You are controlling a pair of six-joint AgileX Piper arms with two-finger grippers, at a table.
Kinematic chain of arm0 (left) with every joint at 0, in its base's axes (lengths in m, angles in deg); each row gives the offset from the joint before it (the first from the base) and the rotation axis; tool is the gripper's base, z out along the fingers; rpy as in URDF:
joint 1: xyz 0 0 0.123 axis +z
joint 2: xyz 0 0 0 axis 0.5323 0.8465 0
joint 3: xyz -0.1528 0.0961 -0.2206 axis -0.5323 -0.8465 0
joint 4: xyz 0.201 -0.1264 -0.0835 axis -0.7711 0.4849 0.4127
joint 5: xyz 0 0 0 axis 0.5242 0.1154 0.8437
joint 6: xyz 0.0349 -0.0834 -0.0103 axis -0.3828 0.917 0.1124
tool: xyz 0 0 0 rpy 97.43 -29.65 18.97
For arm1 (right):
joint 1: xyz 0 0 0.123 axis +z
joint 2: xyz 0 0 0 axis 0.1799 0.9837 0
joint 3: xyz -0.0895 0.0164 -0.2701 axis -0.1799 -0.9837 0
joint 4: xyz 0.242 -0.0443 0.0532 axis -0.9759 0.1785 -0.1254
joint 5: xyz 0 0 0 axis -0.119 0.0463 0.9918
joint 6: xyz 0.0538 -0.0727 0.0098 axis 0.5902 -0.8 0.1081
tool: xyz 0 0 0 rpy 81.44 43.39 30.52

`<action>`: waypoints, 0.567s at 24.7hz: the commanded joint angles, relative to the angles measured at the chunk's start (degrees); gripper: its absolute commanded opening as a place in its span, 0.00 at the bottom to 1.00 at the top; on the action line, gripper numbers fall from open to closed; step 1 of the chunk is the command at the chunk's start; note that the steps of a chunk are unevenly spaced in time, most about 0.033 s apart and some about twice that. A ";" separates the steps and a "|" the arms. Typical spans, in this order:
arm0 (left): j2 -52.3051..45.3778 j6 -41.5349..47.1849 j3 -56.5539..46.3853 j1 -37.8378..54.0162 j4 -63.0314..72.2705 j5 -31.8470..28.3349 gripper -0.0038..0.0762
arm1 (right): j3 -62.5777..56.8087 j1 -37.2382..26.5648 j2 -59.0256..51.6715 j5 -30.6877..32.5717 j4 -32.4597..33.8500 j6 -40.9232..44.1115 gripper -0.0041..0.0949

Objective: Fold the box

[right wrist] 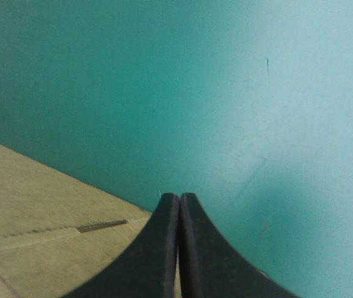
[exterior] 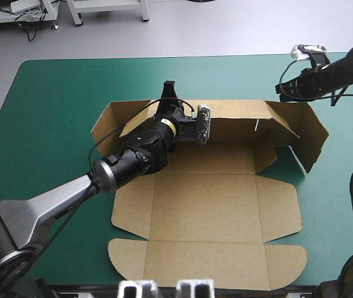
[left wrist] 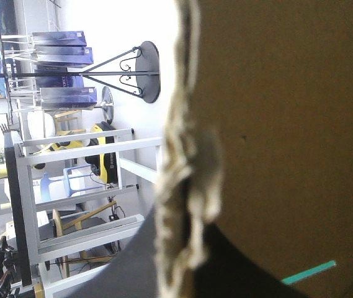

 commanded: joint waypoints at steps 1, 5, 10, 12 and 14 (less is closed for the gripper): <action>-1.69 0.93 1.36 -0.57 -0.07 -1.28 0.03 | 1.57 0.68 -2.13 1.92 4.72 -0.85 0.02; -1.69 1.08 1.36 -0.57 -0.48 -1.03 0.03 | 1.57 0.45 -3.92 2.02 8.93 0.63 0.02; -1.69 5.92 1.36 -0.57 -0.70 -1.03 0.03 | 1.48 0.45 -5.52 2.02 5.77 0.25 0.02; -1.69 6.63 1.36 -0.57 -0.82 -1.03 0.03 | -0.43 0.45 -6.31 2.02 3.45 -0.74 0.02; -1.69 8.45 1.36 -0.57 -1.77 -1.03 0.03 | -3.55 0.45 -7.56 2.02 3.40 -2.13 0.02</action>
